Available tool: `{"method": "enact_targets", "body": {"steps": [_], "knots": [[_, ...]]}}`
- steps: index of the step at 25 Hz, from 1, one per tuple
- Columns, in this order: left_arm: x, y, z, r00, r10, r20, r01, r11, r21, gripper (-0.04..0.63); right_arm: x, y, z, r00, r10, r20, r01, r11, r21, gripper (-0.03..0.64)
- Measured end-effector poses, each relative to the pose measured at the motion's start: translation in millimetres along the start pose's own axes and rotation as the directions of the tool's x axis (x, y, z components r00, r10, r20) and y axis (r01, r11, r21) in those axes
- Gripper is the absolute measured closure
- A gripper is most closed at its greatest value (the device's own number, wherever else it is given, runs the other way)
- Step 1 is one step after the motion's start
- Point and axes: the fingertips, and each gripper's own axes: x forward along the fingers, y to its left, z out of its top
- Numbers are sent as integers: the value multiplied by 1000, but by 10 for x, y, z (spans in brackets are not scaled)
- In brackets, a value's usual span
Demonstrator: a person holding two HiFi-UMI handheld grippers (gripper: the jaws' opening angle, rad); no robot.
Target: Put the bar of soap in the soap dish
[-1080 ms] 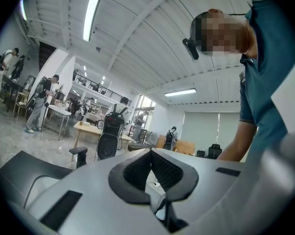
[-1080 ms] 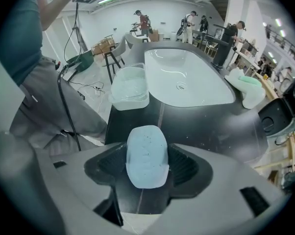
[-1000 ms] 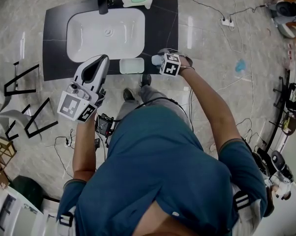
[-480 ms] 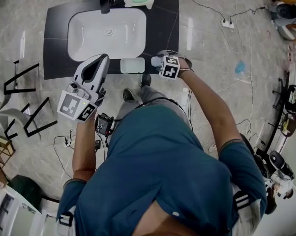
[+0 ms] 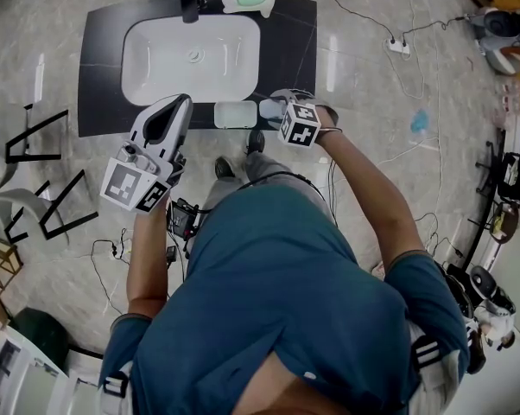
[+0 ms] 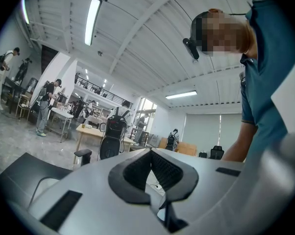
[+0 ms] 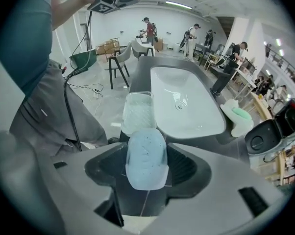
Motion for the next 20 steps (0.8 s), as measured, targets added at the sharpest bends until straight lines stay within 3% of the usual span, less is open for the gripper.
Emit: {"method": "enact_targets", "body": {"steps": [11,20], "knots": [[-213,89,22,1000,29,6,-29,1000,-1,592,105,61,621,997,30,65,-28,999,-26,350],[-387,179,-12,999,54,7,-54,999,-11,592,373,153,830,996,73,59,-72,997,-17,353]]}}
